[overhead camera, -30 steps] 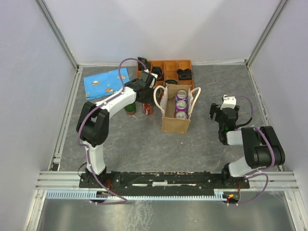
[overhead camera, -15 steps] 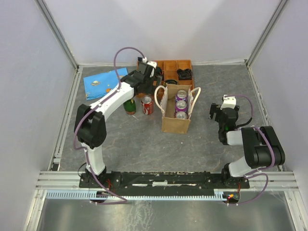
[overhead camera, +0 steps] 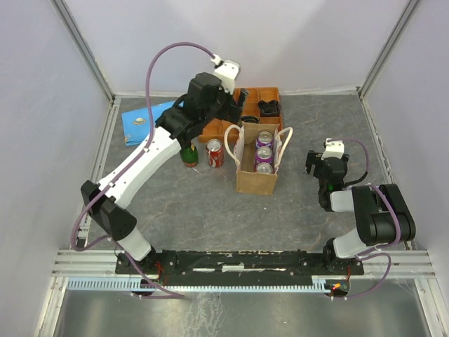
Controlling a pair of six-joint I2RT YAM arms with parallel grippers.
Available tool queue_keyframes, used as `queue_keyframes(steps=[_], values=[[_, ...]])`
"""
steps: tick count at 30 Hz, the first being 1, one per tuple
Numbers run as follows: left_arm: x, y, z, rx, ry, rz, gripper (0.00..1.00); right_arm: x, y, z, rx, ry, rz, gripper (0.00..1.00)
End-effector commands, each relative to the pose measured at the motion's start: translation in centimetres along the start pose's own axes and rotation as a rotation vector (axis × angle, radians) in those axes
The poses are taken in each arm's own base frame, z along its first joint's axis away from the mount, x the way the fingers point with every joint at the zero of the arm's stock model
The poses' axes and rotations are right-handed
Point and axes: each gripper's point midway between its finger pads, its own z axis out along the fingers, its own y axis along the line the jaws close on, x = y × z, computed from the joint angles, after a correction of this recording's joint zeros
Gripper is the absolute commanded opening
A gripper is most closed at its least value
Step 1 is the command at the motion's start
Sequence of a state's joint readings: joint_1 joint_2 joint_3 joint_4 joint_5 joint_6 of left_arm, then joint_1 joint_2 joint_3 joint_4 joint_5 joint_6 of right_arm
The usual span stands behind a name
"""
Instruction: Take the beverage out of the canvas bag
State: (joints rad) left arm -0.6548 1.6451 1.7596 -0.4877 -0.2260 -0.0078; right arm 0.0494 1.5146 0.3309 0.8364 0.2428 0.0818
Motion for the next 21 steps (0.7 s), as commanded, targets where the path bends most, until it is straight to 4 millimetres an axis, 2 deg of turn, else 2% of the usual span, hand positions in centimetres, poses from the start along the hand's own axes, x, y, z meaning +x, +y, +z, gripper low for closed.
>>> queue_keyframes(steps=[1,6,15,21], values=[[-1.5,-6.7,-1.7,0.201,-0.026,0.133,0.97,-2.4,0.2,0.5,-0.008,-0.067,0.019,0.99],[1.3,-10.3,-0.3,0.233,0.077,0.094,0.97,-2.4,0.3,0.5,-0.009,-0.066,0.019,0.99],[6.6,-11.7,2.4,0.169,0.21,0.05,0.99,-2.4,0.2,0.5,-0.008,-0.066,0.019,0.99],[10.0,-13.9,3.8,0.195,0.28,0.003,0.99,-2.4,0.2,0.5,-0.008,-0.066,0.02,0.99]])
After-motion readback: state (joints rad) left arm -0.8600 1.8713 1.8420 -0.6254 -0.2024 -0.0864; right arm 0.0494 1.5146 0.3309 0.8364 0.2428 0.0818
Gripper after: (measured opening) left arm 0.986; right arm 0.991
